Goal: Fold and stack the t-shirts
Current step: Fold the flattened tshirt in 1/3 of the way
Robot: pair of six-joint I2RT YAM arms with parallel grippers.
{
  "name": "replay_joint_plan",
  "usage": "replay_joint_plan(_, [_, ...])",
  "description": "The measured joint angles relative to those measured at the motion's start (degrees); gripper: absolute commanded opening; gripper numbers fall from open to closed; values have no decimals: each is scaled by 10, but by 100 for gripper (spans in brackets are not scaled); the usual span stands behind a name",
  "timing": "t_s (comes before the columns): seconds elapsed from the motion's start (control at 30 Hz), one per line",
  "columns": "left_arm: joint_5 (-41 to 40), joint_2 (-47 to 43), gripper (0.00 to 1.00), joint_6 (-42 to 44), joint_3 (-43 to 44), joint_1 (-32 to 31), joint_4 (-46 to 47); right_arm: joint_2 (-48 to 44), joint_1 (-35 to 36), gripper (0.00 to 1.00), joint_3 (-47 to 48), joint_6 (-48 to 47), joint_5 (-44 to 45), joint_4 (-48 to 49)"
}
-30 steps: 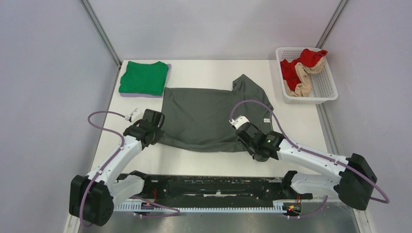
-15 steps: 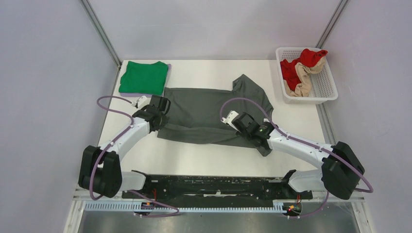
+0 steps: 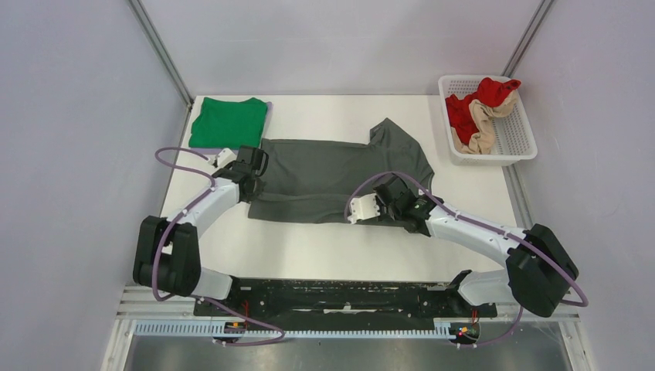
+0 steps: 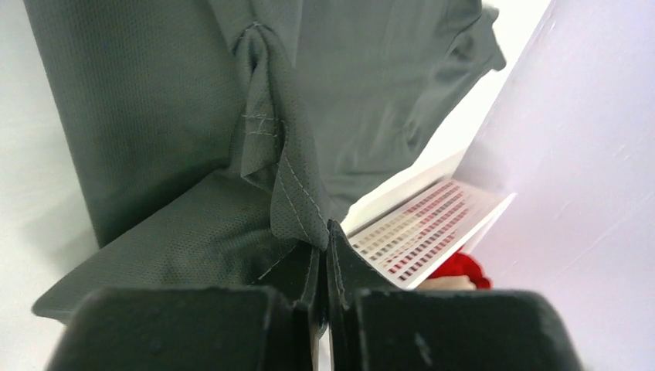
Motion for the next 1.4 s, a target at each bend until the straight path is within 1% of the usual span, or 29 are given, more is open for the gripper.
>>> replay_joint_plan(0.13, [0, 17, 2, 5, 7, 10, 11, 6, -13, 0, 1, -74, -22, 1])
replay_joint_plan(0.17, [0, 24, 6, 7, 10, 13, 16, 12, -17, 0, 2, -88, -26, 1])
replay_joint_plan(0.2, [1, 32, 14, 9, 14, 14, 20, 22, -22, 0, 6, -99, -27, 1])
replay_joint_plan(0.27, [1, 50, 23, 13, 25, 16, 25, 52, -32, 1, 19, -118, -28, 0])
replay_joint_plan(0.3, [2, 62, 33, 14, 35, 16, 24, 66, -37, 5, 26, -122, -29, -1])
replay_joint_plan(0.33, [2, 76, 48, 15, 47, 16, 25, 81, -45, 9, 34, -126, -29, 0])
replay_joint_plan(0.37, [2, 86, 56, 19, 55, 16, 26, 96, -52, 14, 42, -130, -28, 4])
replay_joint_plan(0.4, [3, 95, 63, 21, 64, 16, 27, 112, -61, 47, 49, -134, -27, 13])
replay_joint_plan(0.43, [2, 102, 72, 24, 71, 16, 28, 126, -70, 96, 53, -138, -25, 24])
replay_joint_plan(0.47, [2, 106, 78, 26, 76, 16, 30, 136, -76, 98, 56, -140, -22, 35])
replay_joint_plan(0.53, [-1, 106, 95, 28, 83, 17, 30, 159, -88, 98, 64, -153, -12, 57])
replay_joint_plan(0.57, [-3, 106, 99, 30, 87, 17, 31, 169, -95, 98, 70, -156, -6, 64])
replay_joint_plan(0.67, [-5, 101, 100, 37, 92, 18, 32, 174, -106, 98, 78, -161, -3, 80])
replay_joint_plan(0.77, [-4, 91, 100, 42, 92, 18, 30, 149, -110, 98, 72, -161, -25, 88])
replay_joint_plan(0.9, [4, 66, 100, 53, 92, 18, 30, 51, -111, 98, 33, -132, -94, 95])
replay_joint_plan(0.97, [16, 49, 100, 58, 91, 18, 31, -10, -112, 98, 6, -92, -132, 118])
replay_joint_plan(1.03, [32, 30, 100, 65, 82, 18, 40, -77, -113, 98, -39, -24, -163, 176])
replay_joint_plan(1.1, [50, 18, 100, 71, 70, 18, 43, -142, -113, 98, -95, 78, -163, 252])
replay_joint_plan(1.13, [63, 16, 100, 76, 64, 18, 45, -176, -113, 98, -134, 177, -142, 299])
replay_joint_plan(1.17, [76, 16, 100, 80, 59, 18, 46, -202, -114, 98, -144, 212, -129, 309])
replay_joint_plan(1.2, [88, 16, 100, 84, 55, 18, 48, -221, -115, 98, -157, 280, -99, 322])
replay_joint_plan(1.23, [103, 18, 100, 91, 49, 18, 53, -244, -118, 98, -169, 367, -63, 326])
replay_joint_plan(1.3, [133, 23, 100, 100, 39, 18, 65, -272, -133, 98, -174, 492, -30, 313])
replay_joint_plan(1.37, [158, 33, 100, 106, 31, 18, 77, -273, -151, 98, -159, 601, -30, 270])
replay_joint_plan(1.4, [166, 38, 100, 107, 29, 18, 82, -265, -155, 98, -148, 638, -31, 247])
